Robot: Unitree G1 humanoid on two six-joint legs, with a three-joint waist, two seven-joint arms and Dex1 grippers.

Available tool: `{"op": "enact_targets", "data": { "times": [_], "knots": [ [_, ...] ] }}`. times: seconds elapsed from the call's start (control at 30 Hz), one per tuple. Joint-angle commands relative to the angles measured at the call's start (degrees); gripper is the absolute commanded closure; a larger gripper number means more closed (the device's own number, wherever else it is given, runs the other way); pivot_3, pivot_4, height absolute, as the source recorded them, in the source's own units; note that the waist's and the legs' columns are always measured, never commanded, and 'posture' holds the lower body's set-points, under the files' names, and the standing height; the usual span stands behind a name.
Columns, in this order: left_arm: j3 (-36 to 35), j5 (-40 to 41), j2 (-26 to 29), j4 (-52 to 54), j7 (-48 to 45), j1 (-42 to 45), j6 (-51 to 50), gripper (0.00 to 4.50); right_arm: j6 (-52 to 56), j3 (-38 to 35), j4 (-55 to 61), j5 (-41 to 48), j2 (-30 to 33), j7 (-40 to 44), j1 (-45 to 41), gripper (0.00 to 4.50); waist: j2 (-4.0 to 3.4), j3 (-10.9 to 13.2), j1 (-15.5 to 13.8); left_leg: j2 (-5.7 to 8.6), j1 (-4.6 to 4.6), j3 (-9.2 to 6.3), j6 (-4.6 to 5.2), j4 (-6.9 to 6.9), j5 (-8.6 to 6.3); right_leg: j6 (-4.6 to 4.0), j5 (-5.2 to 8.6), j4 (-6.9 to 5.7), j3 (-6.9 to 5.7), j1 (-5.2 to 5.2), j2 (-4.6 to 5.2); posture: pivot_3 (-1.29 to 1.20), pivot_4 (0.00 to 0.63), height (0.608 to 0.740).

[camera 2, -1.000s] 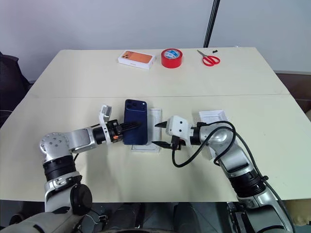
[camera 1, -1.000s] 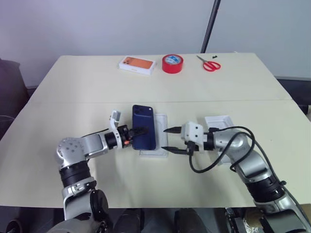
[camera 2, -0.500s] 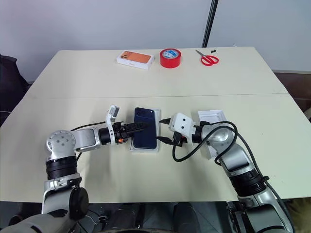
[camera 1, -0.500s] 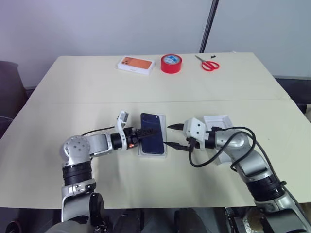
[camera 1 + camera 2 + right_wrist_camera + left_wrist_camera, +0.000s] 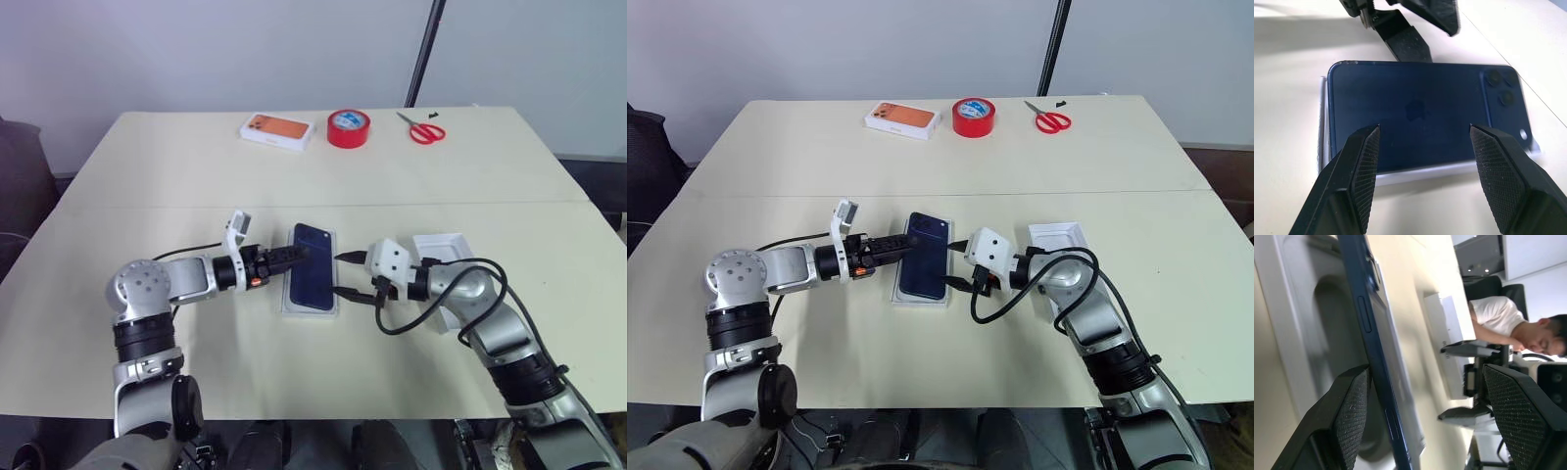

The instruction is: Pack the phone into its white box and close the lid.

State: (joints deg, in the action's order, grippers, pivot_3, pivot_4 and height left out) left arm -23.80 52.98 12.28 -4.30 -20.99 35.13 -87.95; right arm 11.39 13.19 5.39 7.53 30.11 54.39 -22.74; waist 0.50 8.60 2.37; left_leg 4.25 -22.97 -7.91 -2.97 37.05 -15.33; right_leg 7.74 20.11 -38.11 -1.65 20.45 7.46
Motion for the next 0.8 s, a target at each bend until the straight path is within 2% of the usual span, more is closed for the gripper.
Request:
{"op": "enact_targets", "data": {
  "times": [0.03,0.1,0.23,0.4,0.57,0.6,0.7,0.8],
  "knots": [
    [-0.31,1.73,-1.32,2.53,-0.32,-0.24,0.35,0.74,-0.89,-0.35,0.51,0.15,-0.41,-0.19,-1.26,1.46,0.0,0.0,0.0,-0.01,0.0,0.0,0.0,0.0,0.0,0.0,0.0,-0.01,0.0,0.0,0.0,0.0,0.15,0.74],
    [-1.75,2.13,-1.25,1.93,0.14,0.04,-0.3,0.74,-0.87,-0.53,0.44,0.16,-0.25,-0.21,-1.33,1.46,0.0,0.0,-0.04,-0.01,0.0,0.0,0.0,0.01,0.0,0.0,0.0,-0.01,0.0,0.0,-0.01,0.0,0.15,0.74],
    [-2.32,1.8,2.81,1.64,-1.26,-0.41,-0.8,0.74,-1.11,-0.73,0.16,0.14,0.18,-0.03,-1.25,1.46,0.0,0.0,0.15,-0.02,0.0,0.0,0.0,0.0,0.0,0.0,0.0,-0.01,0.0,0.02,-0.03,0.0,0.15,0.74],
    [-5.79,3.62,3.73,0.17,-1.03,0.52,-4.12,0.74,-1.31,-0.55,-0.46,0.14,-0.07,-0.06,-1.53,1.46,0.0,0.0,-0.12,-0.01,0.0,-0.01,0.0,0.01,0.0,0.0,0.0,0.0,0.01,0.0,-0.01,0.0,0.15,0.74],
    [-6.42,2.85,5.27,1.02,-0.84,-0.04,-2.81,0.74,0.35,-1.36,-1.29,1.1,-1.16,-1.05,-2.43,1.46,0.0,0.0,0.09,-0.01,0.0,-0.01,0.0,0.01,0.0,0.0,0.0,-0.01,0.01,0.0,-0.01,0.0,0.15,0.74],
    [-6.89,2.17,5.36,0.74,-0.22,0.2,-0.92,0.7,0.92,-1.85,-1.29,1.74,-1.36,-1.19,-2.52,1.72,0.0,0.0,0.13,-0.02,0.01,-0.01,0.0,0.01,0.0,0.0,0.0,-0.01,0.01,0.0,-0.02,0.0,0.15,0.74],
    [-8.16,-1.4,5.51,-1.82,1.61,1.1,9.03,1.52,0.55,-2.57,-1.78,1.0,-0.88,-2.27,-2.33,2.77,0.0,0.0,0.01,-0.04,0.01,-0.01,0.0,0.0,0.0,0.0,0.0,-0.01,0.0,0.01,-0.03,0.0,0.15,0.74],
    [-5.73,-4.31,6.84,-3.92,0.86,0.67,14.37,2.94,-1.72,-2.28,-4.51,-1.66,-0.52,-4.37,-3.09,4.25,0.0,0.0,0.0,-0.02,0.0,0.0,0.0,0.01,0.0,0.0,0.0,0.0,0.0,0.01,-0.01,0.0,0.15,0.74]
  ]
}}
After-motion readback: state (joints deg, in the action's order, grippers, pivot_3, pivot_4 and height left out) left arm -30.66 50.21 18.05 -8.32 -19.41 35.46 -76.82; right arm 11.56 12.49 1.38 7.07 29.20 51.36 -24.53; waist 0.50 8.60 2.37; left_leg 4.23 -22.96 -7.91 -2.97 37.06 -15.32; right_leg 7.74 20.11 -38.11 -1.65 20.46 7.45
